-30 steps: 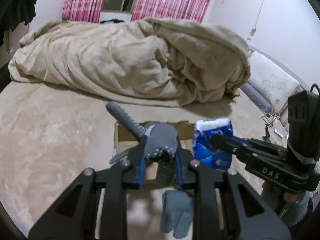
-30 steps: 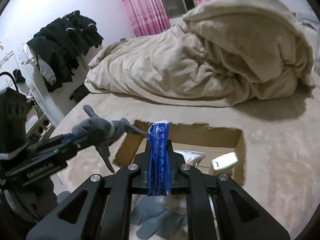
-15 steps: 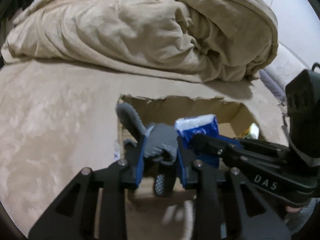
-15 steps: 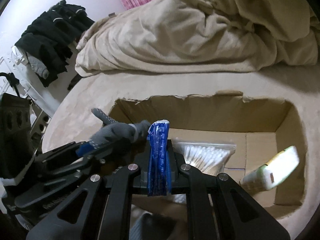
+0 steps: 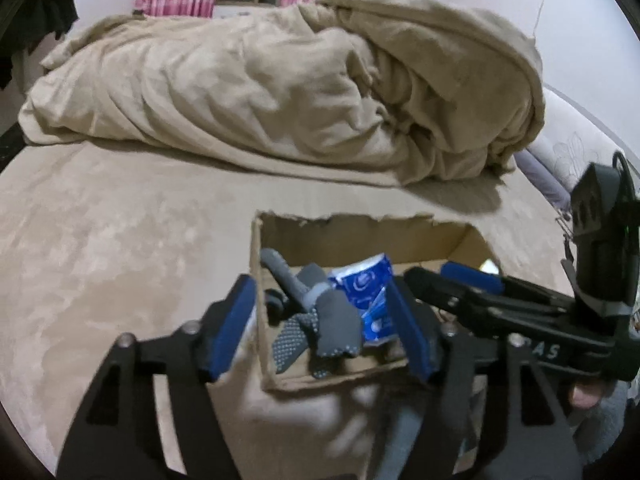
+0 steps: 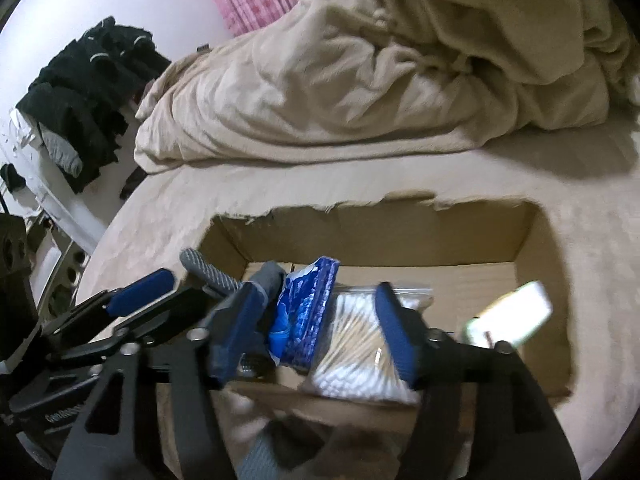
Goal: Organize objects
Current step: 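Lower the glove and blue packet into the box and open both grippers, then grasp the gray knit glove with the left gripper while the right gripper grasps the white rolled towel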
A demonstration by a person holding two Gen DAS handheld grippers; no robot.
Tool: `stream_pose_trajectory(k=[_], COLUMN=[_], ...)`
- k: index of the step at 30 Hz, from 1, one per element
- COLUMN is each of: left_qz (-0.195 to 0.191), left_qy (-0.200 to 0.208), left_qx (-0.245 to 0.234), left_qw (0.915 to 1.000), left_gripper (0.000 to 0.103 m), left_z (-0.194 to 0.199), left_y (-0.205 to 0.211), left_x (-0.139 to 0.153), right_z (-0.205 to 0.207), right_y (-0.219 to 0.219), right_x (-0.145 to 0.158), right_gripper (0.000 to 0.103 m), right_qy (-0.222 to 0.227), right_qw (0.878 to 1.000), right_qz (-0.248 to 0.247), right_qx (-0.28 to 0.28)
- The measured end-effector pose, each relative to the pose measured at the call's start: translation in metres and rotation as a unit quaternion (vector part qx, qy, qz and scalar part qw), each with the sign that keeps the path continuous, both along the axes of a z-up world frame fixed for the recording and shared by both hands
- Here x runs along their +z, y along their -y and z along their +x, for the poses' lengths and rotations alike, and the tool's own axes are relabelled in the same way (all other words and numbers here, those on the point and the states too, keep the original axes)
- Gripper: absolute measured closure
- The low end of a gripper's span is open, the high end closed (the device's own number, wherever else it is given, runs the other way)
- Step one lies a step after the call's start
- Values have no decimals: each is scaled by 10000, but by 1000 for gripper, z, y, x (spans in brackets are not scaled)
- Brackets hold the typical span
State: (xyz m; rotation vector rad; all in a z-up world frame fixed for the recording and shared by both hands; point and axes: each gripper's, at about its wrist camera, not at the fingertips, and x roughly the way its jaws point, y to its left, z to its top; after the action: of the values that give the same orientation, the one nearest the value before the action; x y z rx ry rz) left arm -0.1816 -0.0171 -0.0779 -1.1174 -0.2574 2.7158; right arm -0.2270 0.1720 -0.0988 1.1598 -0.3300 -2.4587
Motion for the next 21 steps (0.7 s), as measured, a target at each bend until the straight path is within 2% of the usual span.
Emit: stream_pose_trajectory(k=[15, 21], left_qz=[99, 149], left_qy=[-423, -437], left_qx=[-54, -124], left_qw=[9990, 9989], left_gripper=[29, 29], left_z=[72, 95], left_y=[-6, -13], left_x=[61, 68], right_z=[76, 103], right_y=[-27, -42], right_x=[68, 86], right_gripper=[33, 32], right_qy=[-711, -915], right_qw=[9970, 9950], right_qz=[288, 339], right_qx=[-116, -209])
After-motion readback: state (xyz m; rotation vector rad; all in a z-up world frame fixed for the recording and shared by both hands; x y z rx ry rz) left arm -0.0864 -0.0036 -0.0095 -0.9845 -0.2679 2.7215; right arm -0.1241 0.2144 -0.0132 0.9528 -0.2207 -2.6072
